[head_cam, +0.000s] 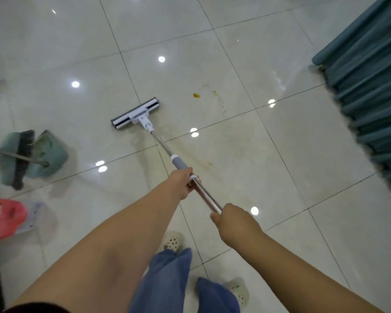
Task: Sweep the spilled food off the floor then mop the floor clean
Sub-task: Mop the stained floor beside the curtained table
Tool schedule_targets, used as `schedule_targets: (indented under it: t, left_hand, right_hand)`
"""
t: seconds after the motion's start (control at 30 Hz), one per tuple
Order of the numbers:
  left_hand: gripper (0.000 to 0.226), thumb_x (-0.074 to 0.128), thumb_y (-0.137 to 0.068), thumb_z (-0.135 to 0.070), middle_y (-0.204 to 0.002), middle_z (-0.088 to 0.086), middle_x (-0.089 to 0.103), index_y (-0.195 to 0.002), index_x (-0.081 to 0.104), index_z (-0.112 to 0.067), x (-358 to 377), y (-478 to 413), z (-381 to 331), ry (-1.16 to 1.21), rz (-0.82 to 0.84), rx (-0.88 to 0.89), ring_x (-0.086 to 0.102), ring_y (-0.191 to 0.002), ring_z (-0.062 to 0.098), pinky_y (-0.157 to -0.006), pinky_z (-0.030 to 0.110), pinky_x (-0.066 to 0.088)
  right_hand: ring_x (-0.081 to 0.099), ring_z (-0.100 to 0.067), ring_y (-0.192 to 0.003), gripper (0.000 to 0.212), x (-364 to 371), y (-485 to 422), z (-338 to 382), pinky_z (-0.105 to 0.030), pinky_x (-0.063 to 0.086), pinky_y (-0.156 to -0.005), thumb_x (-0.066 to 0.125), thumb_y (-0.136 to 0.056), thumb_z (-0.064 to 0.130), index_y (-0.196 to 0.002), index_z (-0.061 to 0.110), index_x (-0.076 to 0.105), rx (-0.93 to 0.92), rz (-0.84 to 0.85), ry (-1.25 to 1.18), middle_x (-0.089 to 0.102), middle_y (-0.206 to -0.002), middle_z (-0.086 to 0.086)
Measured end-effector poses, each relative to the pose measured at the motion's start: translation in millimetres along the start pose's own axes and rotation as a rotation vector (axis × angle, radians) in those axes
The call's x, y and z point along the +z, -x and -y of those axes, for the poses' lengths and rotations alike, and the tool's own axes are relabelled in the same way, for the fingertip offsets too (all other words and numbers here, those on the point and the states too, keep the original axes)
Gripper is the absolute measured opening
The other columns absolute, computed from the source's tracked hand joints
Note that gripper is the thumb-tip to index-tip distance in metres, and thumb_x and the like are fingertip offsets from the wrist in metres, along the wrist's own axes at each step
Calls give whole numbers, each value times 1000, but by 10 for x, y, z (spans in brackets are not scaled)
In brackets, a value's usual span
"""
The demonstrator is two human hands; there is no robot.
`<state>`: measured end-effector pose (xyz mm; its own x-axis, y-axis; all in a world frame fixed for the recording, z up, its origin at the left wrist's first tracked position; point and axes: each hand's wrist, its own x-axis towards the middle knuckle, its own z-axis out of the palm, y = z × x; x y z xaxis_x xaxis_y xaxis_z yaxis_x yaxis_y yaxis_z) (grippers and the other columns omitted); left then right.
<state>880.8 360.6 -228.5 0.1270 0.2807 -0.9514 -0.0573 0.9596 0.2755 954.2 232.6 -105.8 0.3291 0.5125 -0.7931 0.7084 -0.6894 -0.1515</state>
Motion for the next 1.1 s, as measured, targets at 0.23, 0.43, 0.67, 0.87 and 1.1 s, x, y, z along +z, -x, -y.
schedule_targets:
  t: [0.23,0.43,0.67,0.87,1.1]
  left_hand:
    - [9,44,-97,-5,-75,12,47,-90,42,-1,-228,-44,-273,-178,-39,61,52,-58,21,-56,30,53]
    - [7,42,-98,-5,-78,11,46,-91,43,-2,-201,8,408,-200,-23,54,53,-60,21,-64,32,52]
    - [17,43,-97,-4,-77,13,48,-80,44,-4,229,413,1680,-231,60,-28,54,-61,23,-71,35,53]
    - [9,53,-93,-1,-87,17,54,-97,46,1,641,843,3026,-163,176,-216,59,-70,24,-75,37,56]
    - [9,56,-88,6,-87,17,58,-86,48,3,1058,1425,4106,-75,262,-342,61,-74,24,-72,35,55]
  right_hand:
    - [51,-21,-78,23,134,-118,336,-30,45,-67,46,-98,34,-106,12,50,-1,68,-41,49,-80,-1]
    - [55,-16,-79,17,546,181,-251,-28,50,-73,45,-98,24,-110,13,46,-22,78,8,55,-95,-3]
    - [49,-13,-71,16,736,891,-1573,-15,32,-49,42,-99,32,-97,20,33,-66,43,126,49,-89,2]
    - [48,-17,-76,20,909,1702,-2874,-19,26,-48,40,-98,39,-97,22,31,22,48,241,46,-85,4]
    - [50,-15,-75,20,1040,2462,-3864,-23,32,-52,37,-98,44,-99,27,26,151,-23,349,42,-77,8]
